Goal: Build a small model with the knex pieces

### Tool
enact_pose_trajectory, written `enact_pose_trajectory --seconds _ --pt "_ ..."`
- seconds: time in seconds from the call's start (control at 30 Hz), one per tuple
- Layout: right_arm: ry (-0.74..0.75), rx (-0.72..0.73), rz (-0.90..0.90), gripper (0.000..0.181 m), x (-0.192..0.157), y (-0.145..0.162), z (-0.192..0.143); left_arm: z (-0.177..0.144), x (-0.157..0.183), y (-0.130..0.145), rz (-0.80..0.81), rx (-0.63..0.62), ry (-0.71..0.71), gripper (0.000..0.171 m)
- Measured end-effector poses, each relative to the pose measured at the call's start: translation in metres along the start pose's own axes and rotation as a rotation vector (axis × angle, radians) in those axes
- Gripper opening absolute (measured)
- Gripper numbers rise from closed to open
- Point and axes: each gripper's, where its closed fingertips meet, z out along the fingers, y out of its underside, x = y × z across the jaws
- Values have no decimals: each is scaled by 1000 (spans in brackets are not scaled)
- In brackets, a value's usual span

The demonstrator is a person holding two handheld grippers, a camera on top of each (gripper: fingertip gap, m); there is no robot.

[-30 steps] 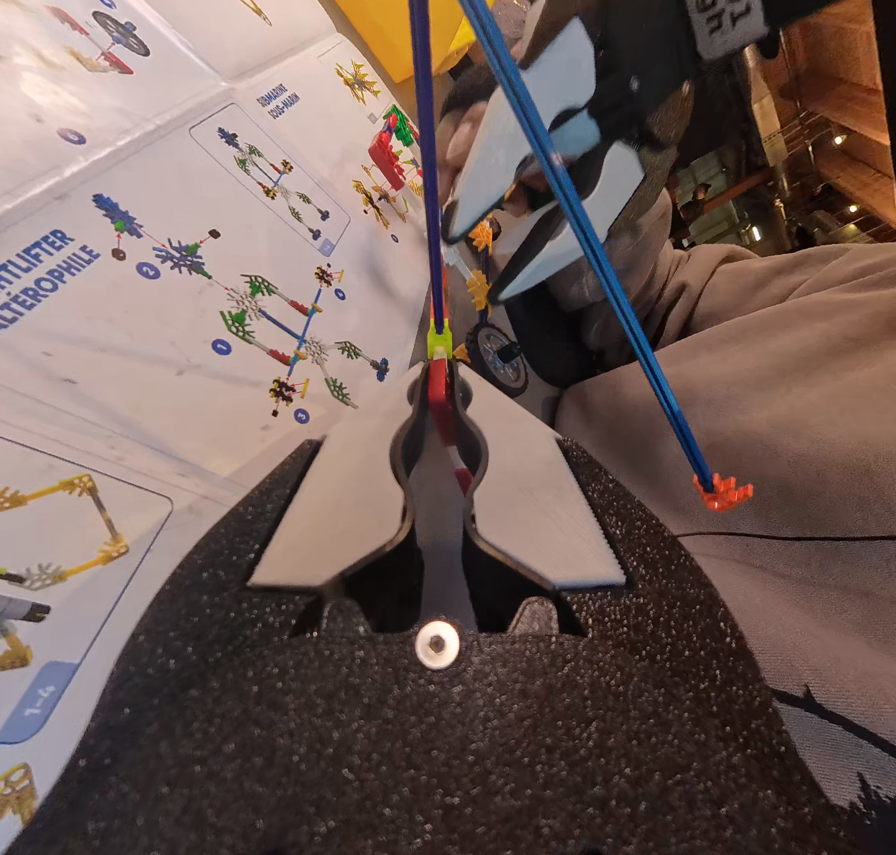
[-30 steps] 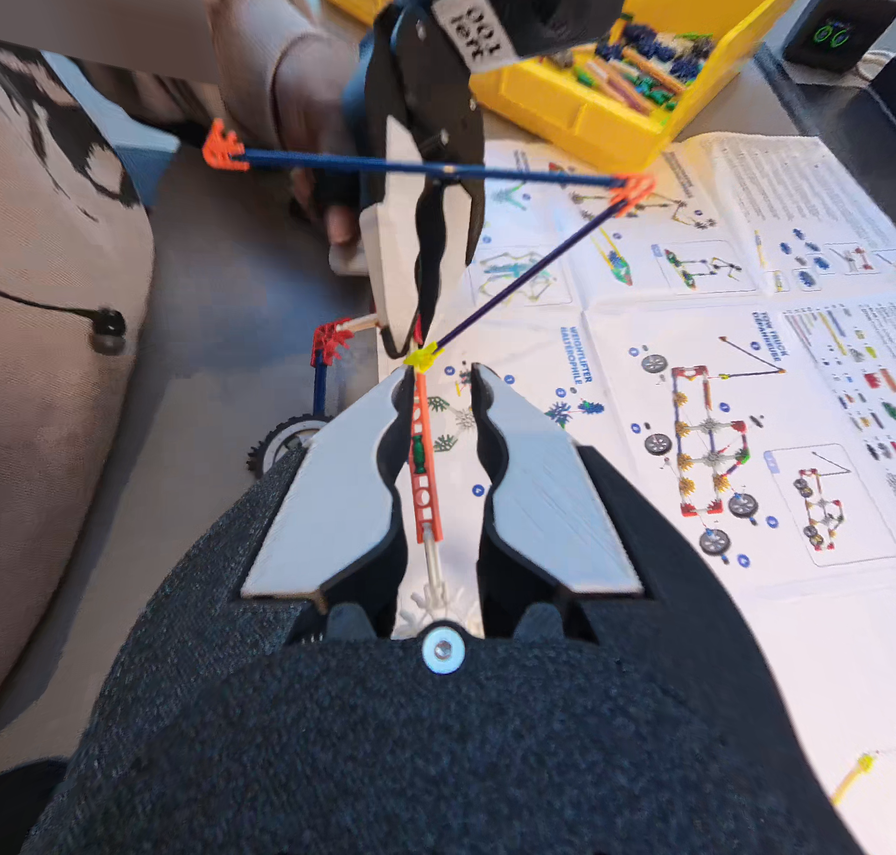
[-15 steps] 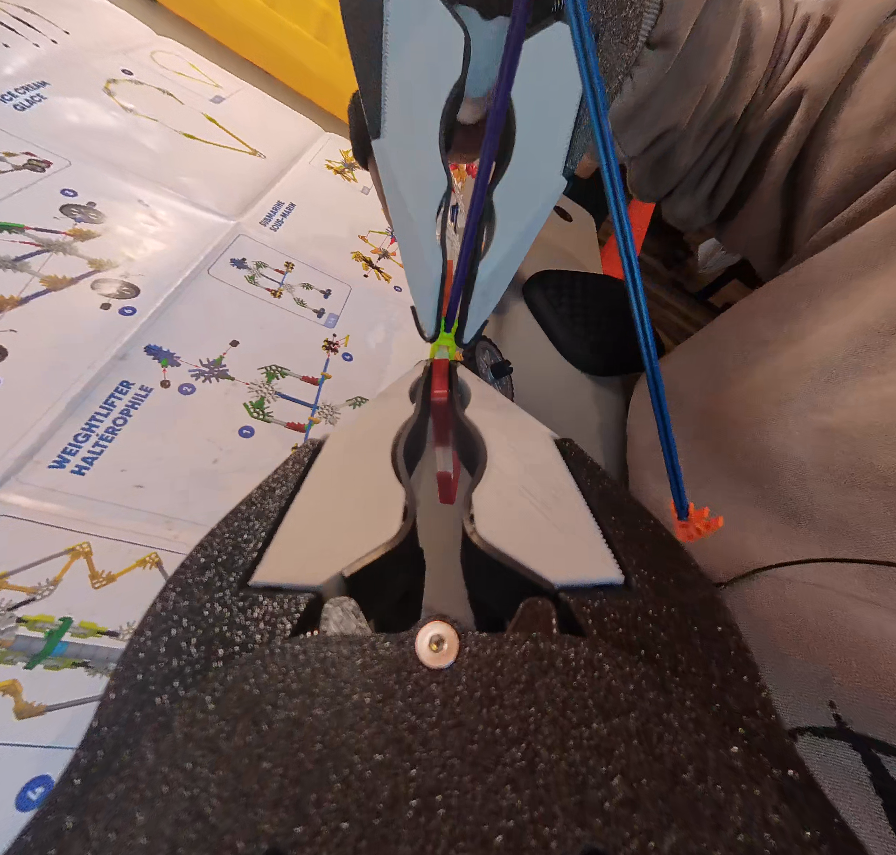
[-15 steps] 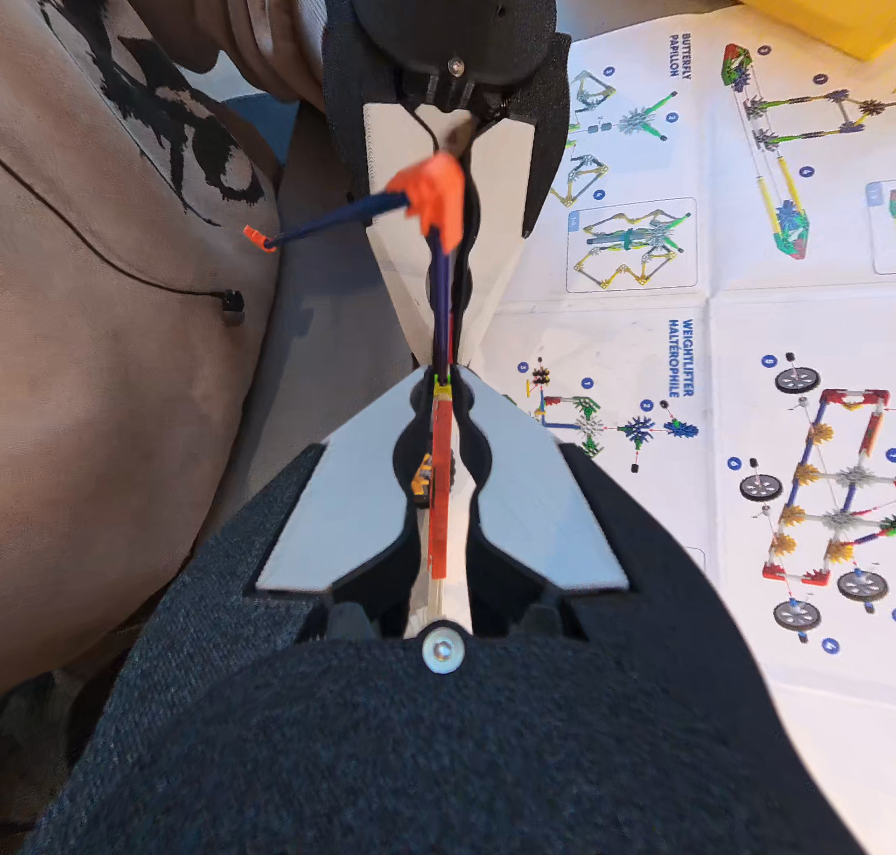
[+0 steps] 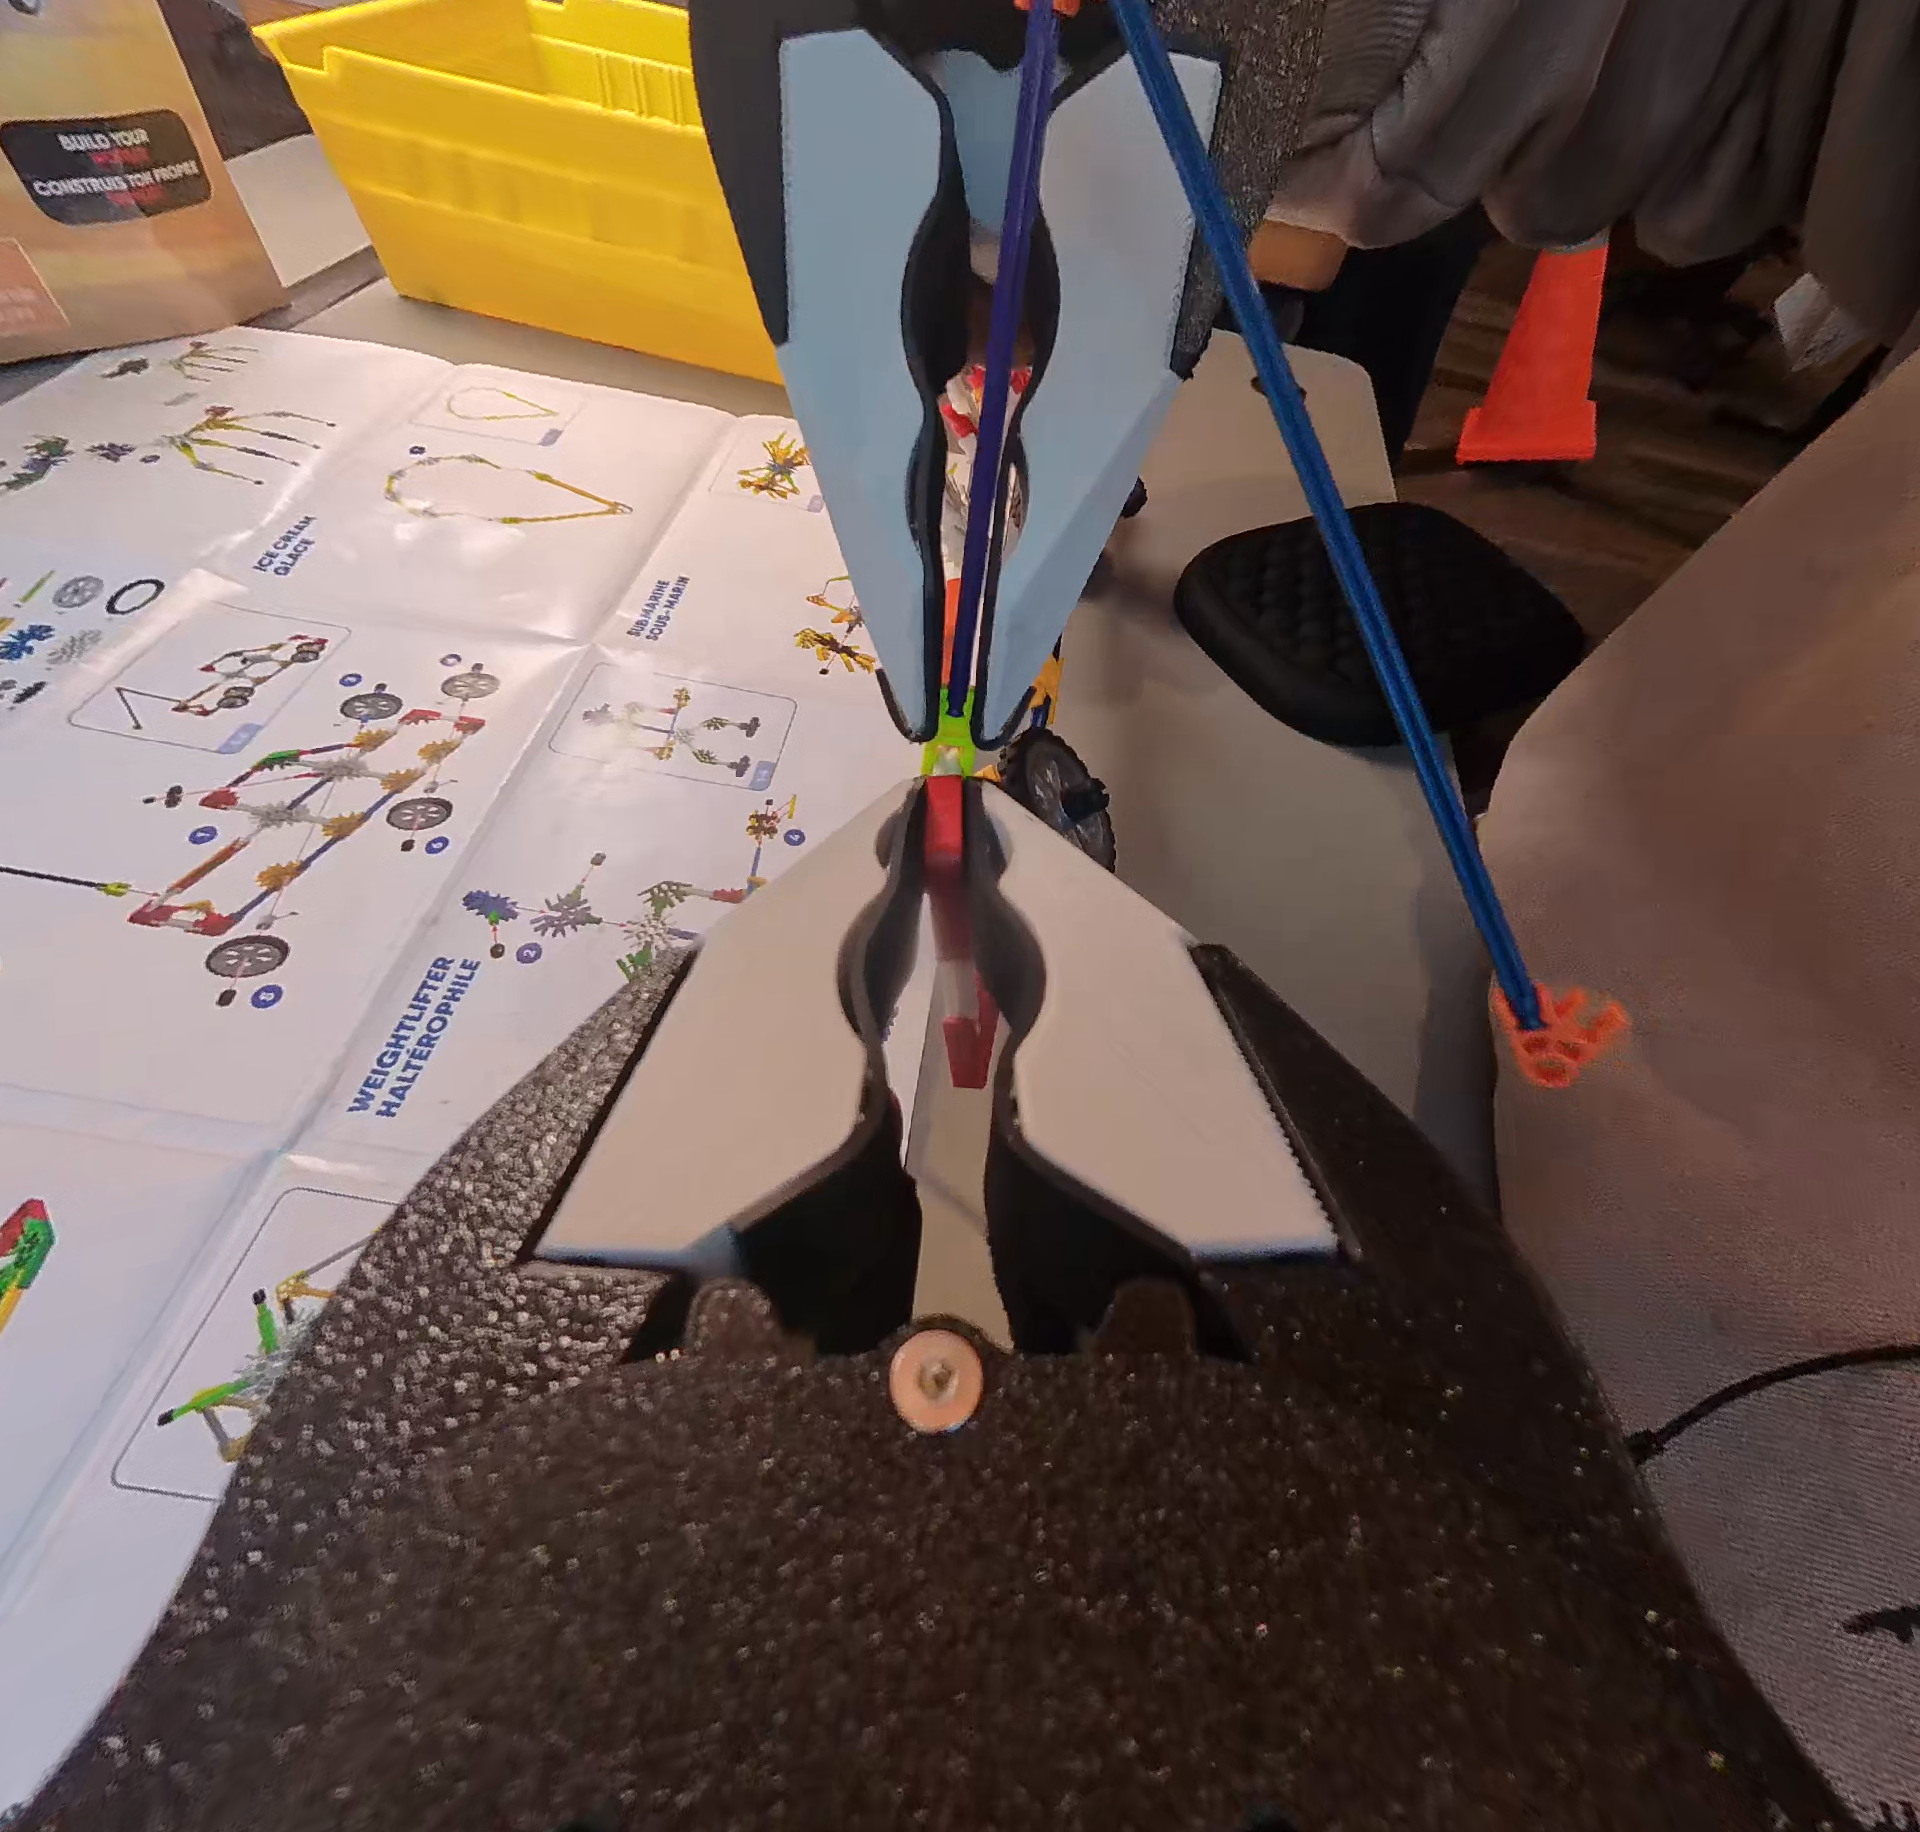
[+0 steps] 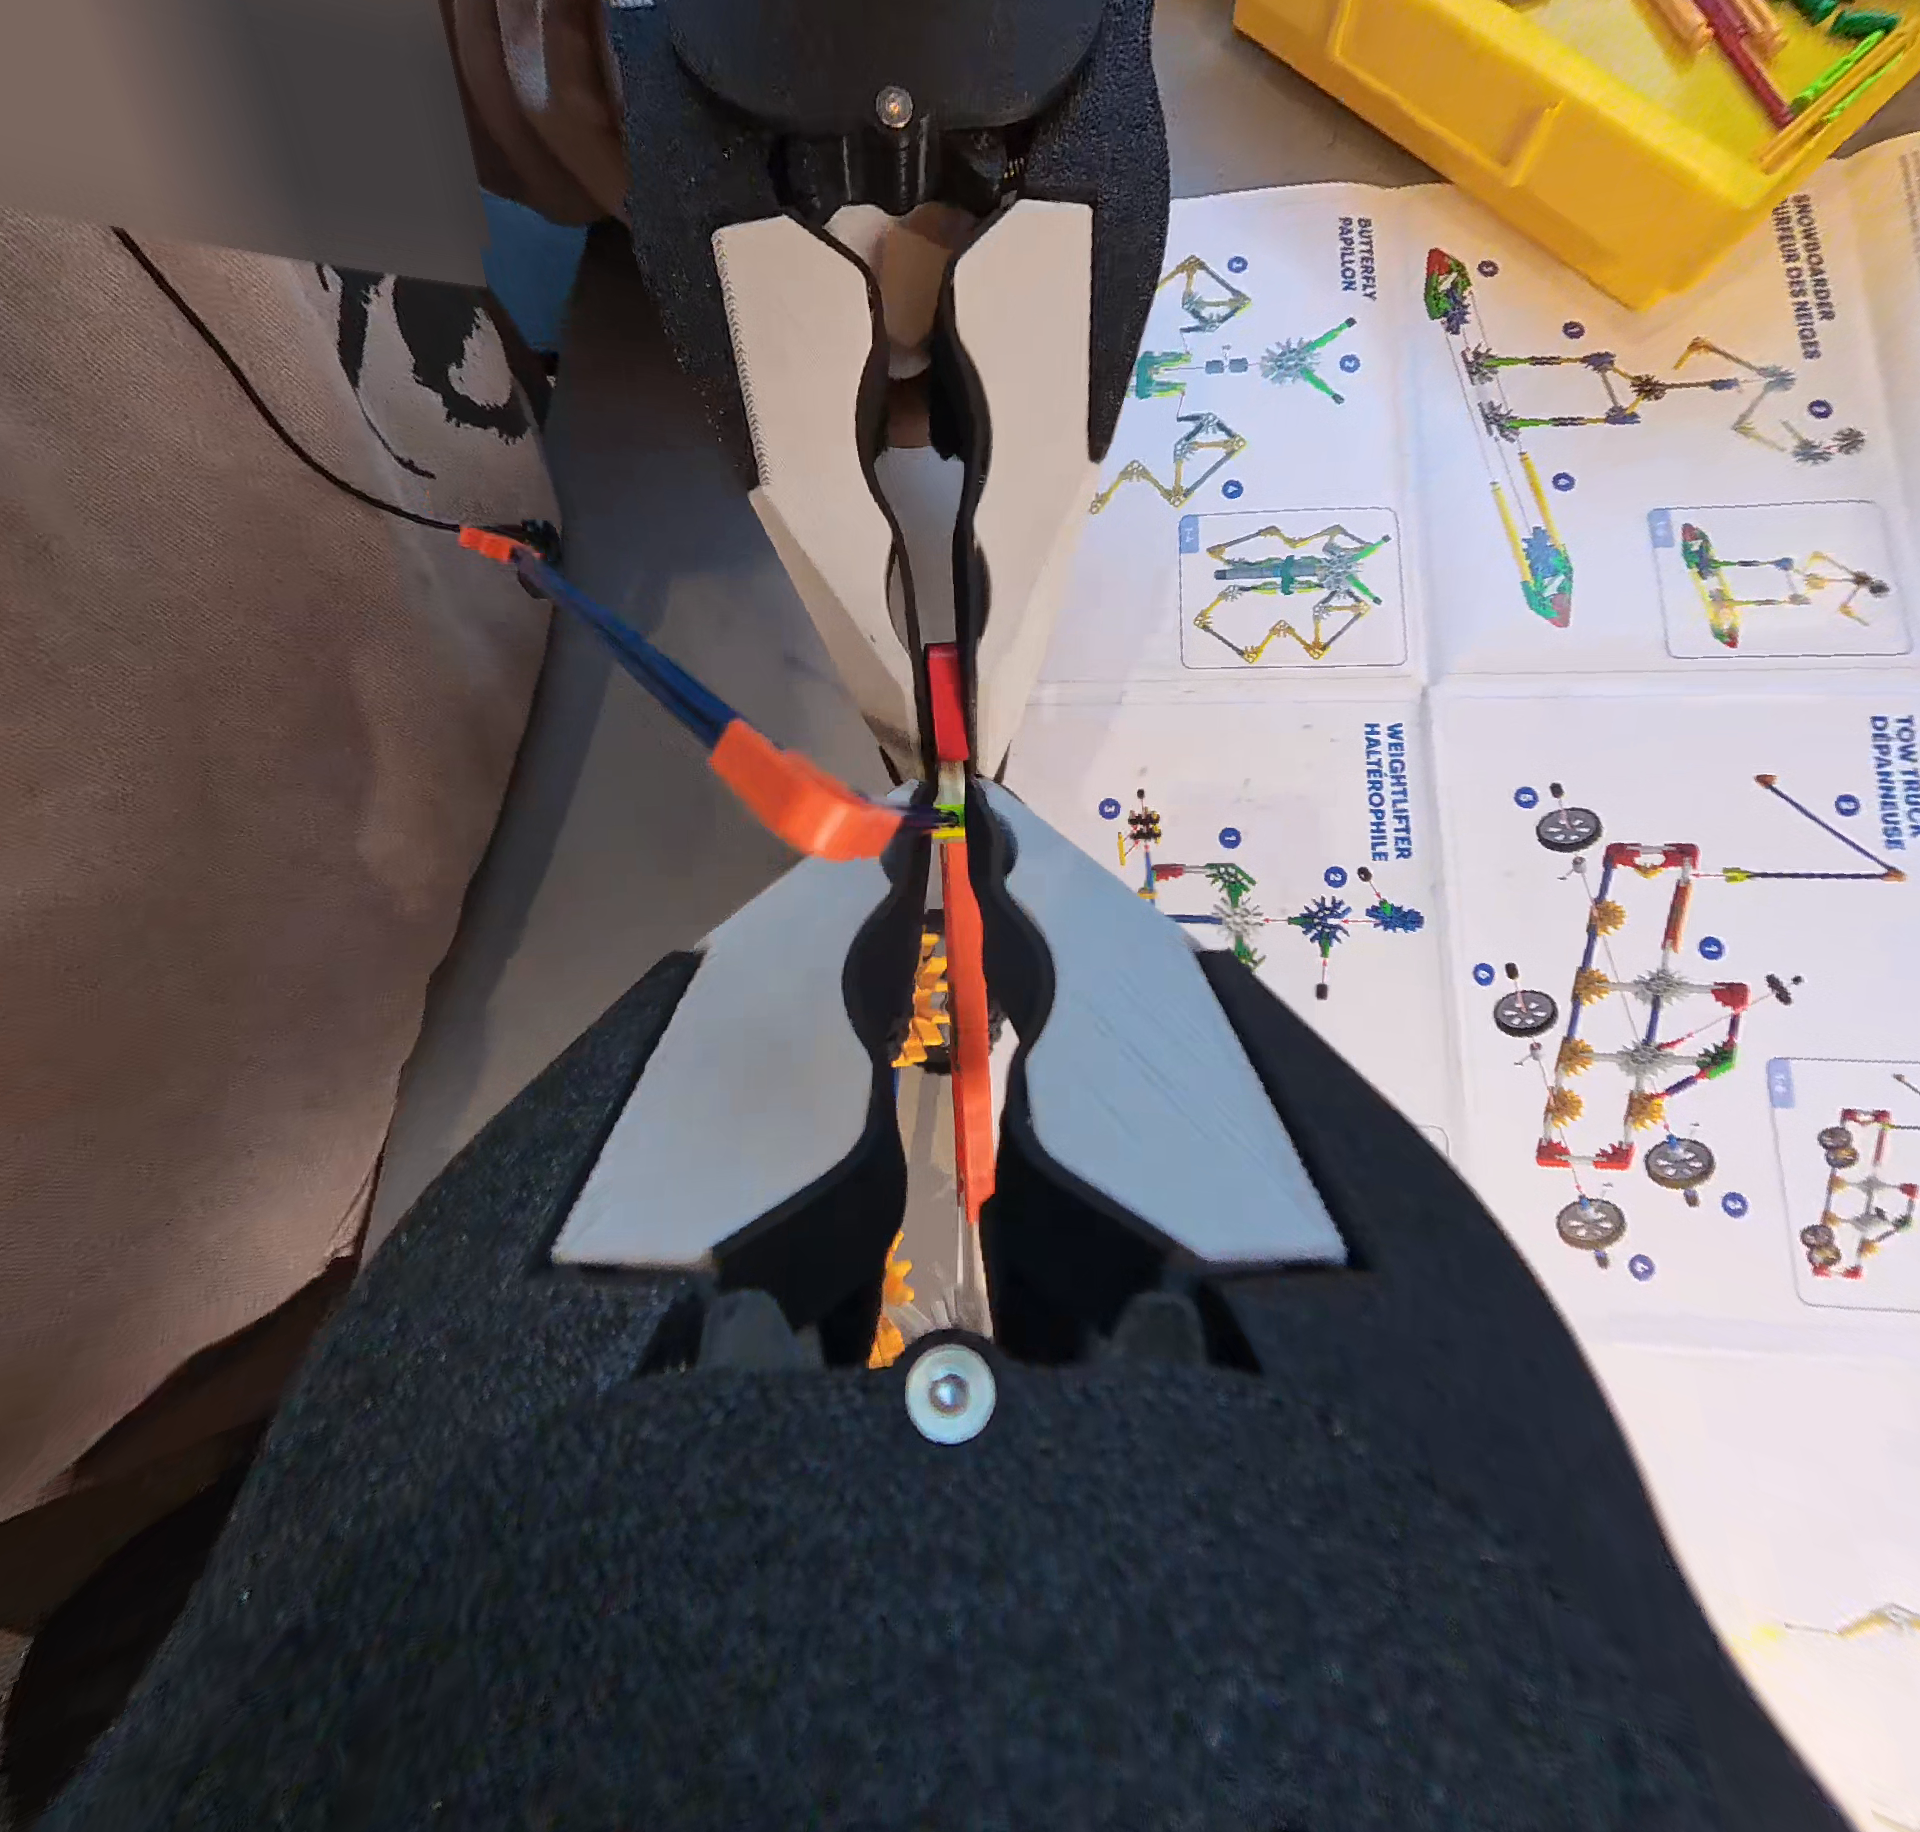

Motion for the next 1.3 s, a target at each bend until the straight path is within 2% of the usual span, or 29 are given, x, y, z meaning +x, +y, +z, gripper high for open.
enact_pose_trajectory --seconds 0.3,0.47,0.6,0.8,0.97,1.03,1.13,1.23,1.3 --pt "2 27 3 3 -3 -2 -2 -2 5 0 58 -11 22 5" --pt "12 16 21 3 -2 10 0 -2 6 9 36 -40 49 8" --pt "5 24 29 3 -3 11 -1 -1 6 9 24 -27 58 3" --pt "5 -6 -7 4 -6 7 -7 -3 8 -1 113 25 12 3" --pt "51 108 49 3 -10 3 -7 -7 13 -5 85 51 27 2" --pt "13 165 116 3 -18 4 -7 -6 19 -4 80 53 52 2" --pt "117 176 80 3 -8 6 -7 -5 14 -3 80 45 24 1" --pt "56 200 141 3 -19 2 -8 -6 21 -6 124 48 42 2" --pt "84 198 130 3 -16 5 -7 -4 20 -5 123 44 31 2"
